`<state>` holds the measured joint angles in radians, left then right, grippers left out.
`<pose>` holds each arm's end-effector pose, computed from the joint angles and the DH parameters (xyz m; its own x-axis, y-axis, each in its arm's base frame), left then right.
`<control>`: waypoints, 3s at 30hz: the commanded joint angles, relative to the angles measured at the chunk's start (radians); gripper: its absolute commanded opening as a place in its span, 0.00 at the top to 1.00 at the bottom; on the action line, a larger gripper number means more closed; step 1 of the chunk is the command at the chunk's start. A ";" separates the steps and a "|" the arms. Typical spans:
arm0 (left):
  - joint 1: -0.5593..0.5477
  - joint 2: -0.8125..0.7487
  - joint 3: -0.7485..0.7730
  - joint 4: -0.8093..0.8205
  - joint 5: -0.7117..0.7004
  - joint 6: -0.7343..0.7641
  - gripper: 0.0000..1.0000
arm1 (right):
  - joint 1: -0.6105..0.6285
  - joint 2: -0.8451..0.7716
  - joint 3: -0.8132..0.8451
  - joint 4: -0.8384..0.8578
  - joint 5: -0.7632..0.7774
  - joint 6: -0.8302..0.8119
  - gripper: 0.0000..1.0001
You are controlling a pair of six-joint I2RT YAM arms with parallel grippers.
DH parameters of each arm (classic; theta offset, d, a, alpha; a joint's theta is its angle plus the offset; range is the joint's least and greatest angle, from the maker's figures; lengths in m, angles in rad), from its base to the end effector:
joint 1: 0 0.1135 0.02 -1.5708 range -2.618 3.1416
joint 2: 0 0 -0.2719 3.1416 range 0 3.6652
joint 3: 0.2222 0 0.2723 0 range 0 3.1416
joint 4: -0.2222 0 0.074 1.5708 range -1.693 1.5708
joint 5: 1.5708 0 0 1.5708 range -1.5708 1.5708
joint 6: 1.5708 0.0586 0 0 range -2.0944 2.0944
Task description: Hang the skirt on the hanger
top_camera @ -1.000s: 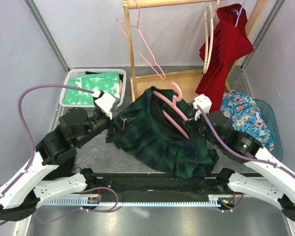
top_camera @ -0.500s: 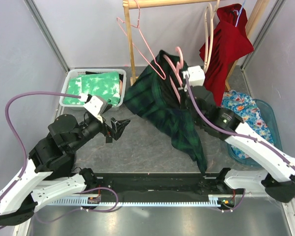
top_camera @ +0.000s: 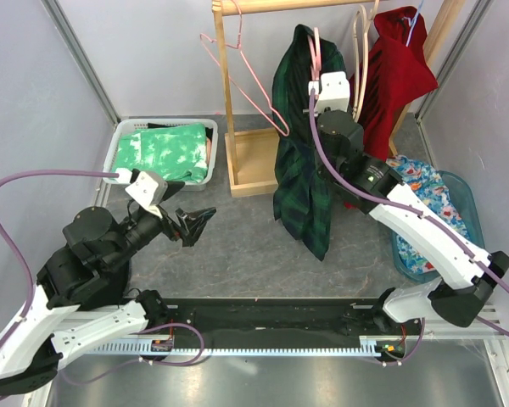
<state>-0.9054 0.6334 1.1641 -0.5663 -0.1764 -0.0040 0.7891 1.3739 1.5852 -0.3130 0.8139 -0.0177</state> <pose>0.0891 -0.0968 0.4559 -0.0246 0.0250 -0.9994 0.6661 0.7459 0.0023 0.2610 0.2025 0.4829 -0.0719 -0.0897 -0.9934 0.0209 0.9956 -0.0914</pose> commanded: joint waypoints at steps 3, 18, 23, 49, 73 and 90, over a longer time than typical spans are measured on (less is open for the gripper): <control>-0.004 -0.014 0.025 0.020 0.009 -0.010 0.00 | -0.054 0.020 0.102 0.204 -0.024 -0.108 1.00; -0.004 -0.020 0.019 0.020 -0.005 -0.007 0.00 | -0.091 -0.042 -0.171 0.252 -0.203 -0.008 1.00; -0.004 -0.024 0.014 0.020 -0.006 -0.008 0.01 | -0.111 -0.084 -0.267 0.282 -0.165 0.009 1.00; -0.003 -0.043 0.008 0.017 -0.005 -0.021 0.00 | -0.205 0.095 0.142 0.385 -0.274 -0.082 1.00; -0.004 -0.023 -0.014 0.011 -0.038 -0.034 0.00 | -0.291 0.265 0.288 0.292 -0.447 0.065 0.78; -0.003 0.063 -0.076 0.020 -0.115 -0.169 0.00 | -0.291 -0.178 0.204 -0.129 -0.303 0.169 0.04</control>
<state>-0.9054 0.6765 1.1034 -0.5735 -0.2611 -0.0925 0.5007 1.3621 1.8961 -0.3077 0.3965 0.0803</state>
